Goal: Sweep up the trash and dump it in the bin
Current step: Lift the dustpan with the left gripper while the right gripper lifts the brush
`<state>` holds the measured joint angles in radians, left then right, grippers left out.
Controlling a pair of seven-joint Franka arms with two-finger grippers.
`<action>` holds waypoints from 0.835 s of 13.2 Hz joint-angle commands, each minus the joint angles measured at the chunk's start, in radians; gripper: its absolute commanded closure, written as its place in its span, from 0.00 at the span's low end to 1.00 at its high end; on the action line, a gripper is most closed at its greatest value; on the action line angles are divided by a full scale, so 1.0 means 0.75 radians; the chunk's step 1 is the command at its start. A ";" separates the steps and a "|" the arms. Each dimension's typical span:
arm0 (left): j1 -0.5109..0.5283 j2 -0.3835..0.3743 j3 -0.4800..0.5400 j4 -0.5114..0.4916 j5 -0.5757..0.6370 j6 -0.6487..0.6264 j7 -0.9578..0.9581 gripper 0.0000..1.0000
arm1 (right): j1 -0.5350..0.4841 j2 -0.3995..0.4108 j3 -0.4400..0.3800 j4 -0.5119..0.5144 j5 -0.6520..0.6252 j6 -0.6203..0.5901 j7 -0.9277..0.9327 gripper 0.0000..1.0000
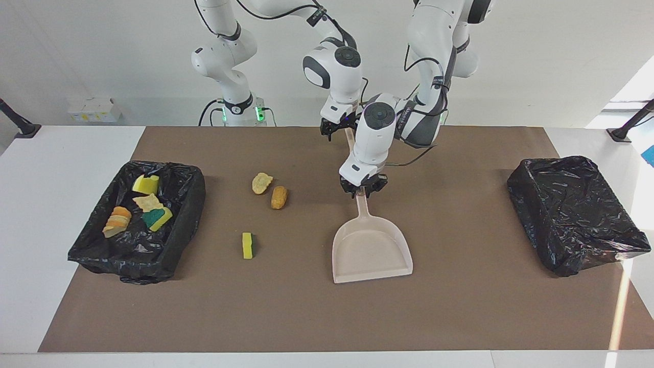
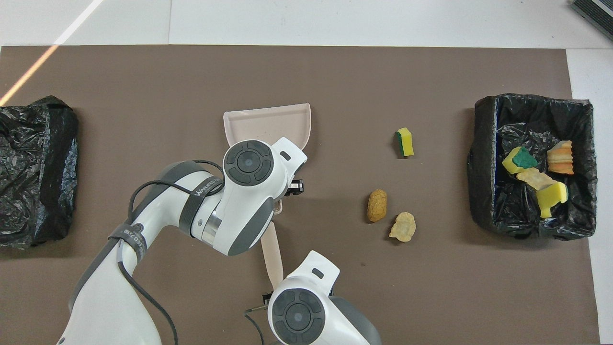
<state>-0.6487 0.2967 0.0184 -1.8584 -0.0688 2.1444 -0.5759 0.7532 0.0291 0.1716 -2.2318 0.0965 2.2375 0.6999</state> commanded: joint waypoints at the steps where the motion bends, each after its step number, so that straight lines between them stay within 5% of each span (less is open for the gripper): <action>1: -0.015 -0.044 0.016 -0.036 -0.017 -0.012 -0.009 1.00 | 0.002 -0.008 0.000 -0.027 0.029 0.072 -0.008 0.00; 5: 0.006 -0.050 0.033 -0.007 0.014 0.006 0.027 1.00 | 0.010 -0.022 0.012 -0.090 0.029 0.070 -0.046 0.05; 9: 0.083 -0.036 0.039 0.029 0.057 -0.006 0.331 1.00 | 0.010 -0.025 0.053 -0.096 0.113 0.076 -0.070 0.11; 11: 0.141 -0.038 0.039 0.044 0.057 -0.010 0.481 1.00 | 0.010 -0.025 0.062 -0.094 0.113 0.076 -0.068 0.31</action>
<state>-0.5822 0.2777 0.0506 -1.8404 -0.0423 2.1457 -0.3120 0.7664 0.0294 0.2113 -2.2776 0.1477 2.2618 0.6842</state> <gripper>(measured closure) 0.678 0.137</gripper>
